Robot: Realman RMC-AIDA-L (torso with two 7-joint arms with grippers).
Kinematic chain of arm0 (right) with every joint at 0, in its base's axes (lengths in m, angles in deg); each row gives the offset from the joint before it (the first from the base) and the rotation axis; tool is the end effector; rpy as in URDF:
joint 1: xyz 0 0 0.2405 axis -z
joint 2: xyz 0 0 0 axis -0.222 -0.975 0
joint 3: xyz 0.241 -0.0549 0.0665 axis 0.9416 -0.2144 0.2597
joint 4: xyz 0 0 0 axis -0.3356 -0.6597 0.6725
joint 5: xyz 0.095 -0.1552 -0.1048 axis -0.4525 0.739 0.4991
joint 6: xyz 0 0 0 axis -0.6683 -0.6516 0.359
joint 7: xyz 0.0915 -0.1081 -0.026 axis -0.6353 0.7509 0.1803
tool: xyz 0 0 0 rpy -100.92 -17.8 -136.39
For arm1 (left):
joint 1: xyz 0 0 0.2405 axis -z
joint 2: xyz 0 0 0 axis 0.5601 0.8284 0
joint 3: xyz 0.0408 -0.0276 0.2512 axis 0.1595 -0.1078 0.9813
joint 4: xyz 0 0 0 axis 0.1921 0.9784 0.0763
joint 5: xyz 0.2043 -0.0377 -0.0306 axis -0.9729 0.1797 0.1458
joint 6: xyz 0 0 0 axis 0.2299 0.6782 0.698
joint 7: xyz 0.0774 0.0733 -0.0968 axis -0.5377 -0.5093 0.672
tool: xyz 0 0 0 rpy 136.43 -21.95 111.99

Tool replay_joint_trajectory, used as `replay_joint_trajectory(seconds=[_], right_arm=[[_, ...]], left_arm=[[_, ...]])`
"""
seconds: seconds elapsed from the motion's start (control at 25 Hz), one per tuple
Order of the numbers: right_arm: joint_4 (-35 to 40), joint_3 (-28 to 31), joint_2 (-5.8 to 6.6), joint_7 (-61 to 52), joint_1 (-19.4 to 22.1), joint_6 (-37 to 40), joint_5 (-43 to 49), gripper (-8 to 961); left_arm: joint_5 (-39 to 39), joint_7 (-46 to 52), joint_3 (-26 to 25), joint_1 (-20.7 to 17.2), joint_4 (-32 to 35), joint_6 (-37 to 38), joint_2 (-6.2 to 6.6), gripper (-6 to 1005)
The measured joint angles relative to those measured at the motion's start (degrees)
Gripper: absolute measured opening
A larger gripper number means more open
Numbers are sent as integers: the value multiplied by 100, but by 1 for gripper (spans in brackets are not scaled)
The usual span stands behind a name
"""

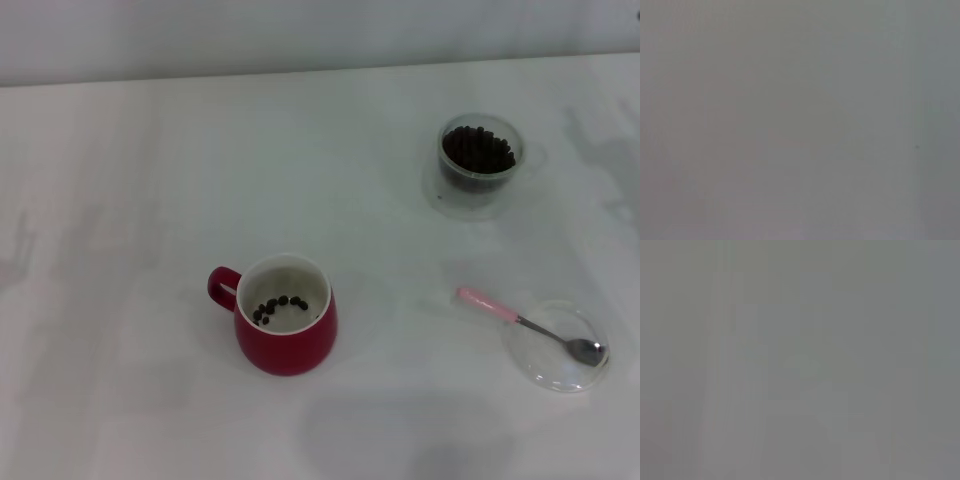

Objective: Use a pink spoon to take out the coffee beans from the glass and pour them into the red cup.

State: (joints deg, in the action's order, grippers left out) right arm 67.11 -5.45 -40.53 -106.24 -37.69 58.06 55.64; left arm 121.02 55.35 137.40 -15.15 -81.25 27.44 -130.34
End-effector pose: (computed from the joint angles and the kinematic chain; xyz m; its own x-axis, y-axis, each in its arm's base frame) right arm 0.3471 0.3279 0.0673 0.6744 0.2513 -0.6942 -0.7015 -0.0750 -0.7087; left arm -0.3414 0.2757 0.0090 0.7101 -0.2203 0.6688 0.6764 -0.0508 -0.7348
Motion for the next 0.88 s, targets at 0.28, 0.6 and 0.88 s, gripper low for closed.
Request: replay_joint_trajectory(seconds=[0.28,0.6,0.88], right_arm=[[-44,-33,0,290,-49,-805,-6,844],[-73,-64,0,313,-92,-1092,-12,844],[-102,-81,-10,327,-141,-1483,-19,844]], left_arm=[[62,22,-8,-2,-3,-87,-5,726],[84,26,-9,87,-7,-219,2,726],[161,29,-8,229,-1,-505,4,726]])
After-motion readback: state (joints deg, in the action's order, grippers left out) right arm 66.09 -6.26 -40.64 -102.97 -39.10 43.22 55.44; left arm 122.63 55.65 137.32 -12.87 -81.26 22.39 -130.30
